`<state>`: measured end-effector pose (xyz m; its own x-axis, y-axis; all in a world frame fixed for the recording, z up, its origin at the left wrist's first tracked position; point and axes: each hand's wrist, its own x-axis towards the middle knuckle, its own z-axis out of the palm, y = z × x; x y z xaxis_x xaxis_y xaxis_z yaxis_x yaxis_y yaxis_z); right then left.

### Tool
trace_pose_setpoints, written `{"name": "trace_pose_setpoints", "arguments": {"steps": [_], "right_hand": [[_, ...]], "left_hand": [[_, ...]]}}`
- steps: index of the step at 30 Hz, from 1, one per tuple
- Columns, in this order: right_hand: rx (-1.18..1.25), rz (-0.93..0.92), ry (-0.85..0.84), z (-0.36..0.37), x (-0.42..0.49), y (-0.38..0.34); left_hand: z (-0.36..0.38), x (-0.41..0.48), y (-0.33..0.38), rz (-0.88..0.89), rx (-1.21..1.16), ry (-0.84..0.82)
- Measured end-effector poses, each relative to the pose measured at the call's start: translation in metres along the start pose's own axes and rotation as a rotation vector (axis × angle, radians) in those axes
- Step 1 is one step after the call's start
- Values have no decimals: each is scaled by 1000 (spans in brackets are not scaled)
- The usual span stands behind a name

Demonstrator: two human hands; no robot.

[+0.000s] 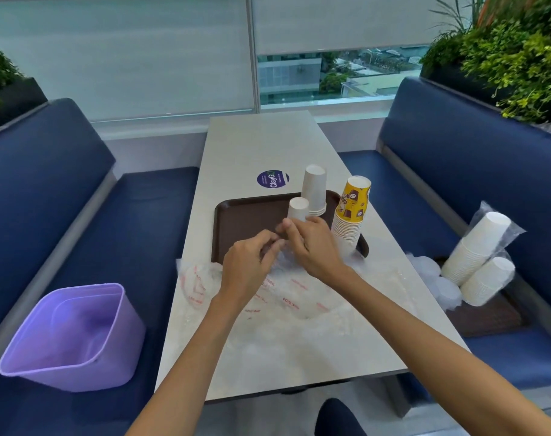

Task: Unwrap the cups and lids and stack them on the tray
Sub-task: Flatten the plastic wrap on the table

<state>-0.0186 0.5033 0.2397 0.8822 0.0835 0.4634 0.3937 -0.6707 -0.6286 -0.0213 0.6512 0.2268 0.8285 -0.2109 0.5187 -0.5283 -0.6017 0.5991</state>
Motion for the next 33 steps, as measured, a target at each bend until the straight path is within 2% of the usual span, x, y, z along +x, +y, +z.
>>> {"name": "trace_pose_setpoints", "arguments": {"steps": [4, 6, 11, 14, 18, 22, 28, 33], "right_hand": [[165, 263, 81, 1, -9, 18], [211, 311, 128, -4, -14, 26], [280, 423, 228, -30, -26, 44], [340, 492, 217, -41, -28, 53], [421, 574, 232, -50, -23, 55], [503, 604, 191, -63, -21, 50], [671, 691, 144, -79, -15, 41], [658, 655, 233, -89, -9, 52]], "left_hand": [[0, -3, -6, -104, -111, -82], [0, -8, -17, -211, -123, -162], [3, -29, -60, -429, 18, -274], [10, -40, -69, -633, -247, -299], [31, -43, -70, -916, -616, -193], [58, -42, -60, -1124, -864, -157], [98, -35, -35, -1246, -1053, -187], [116, -36, -12, -1178, -1351, -256]]}}
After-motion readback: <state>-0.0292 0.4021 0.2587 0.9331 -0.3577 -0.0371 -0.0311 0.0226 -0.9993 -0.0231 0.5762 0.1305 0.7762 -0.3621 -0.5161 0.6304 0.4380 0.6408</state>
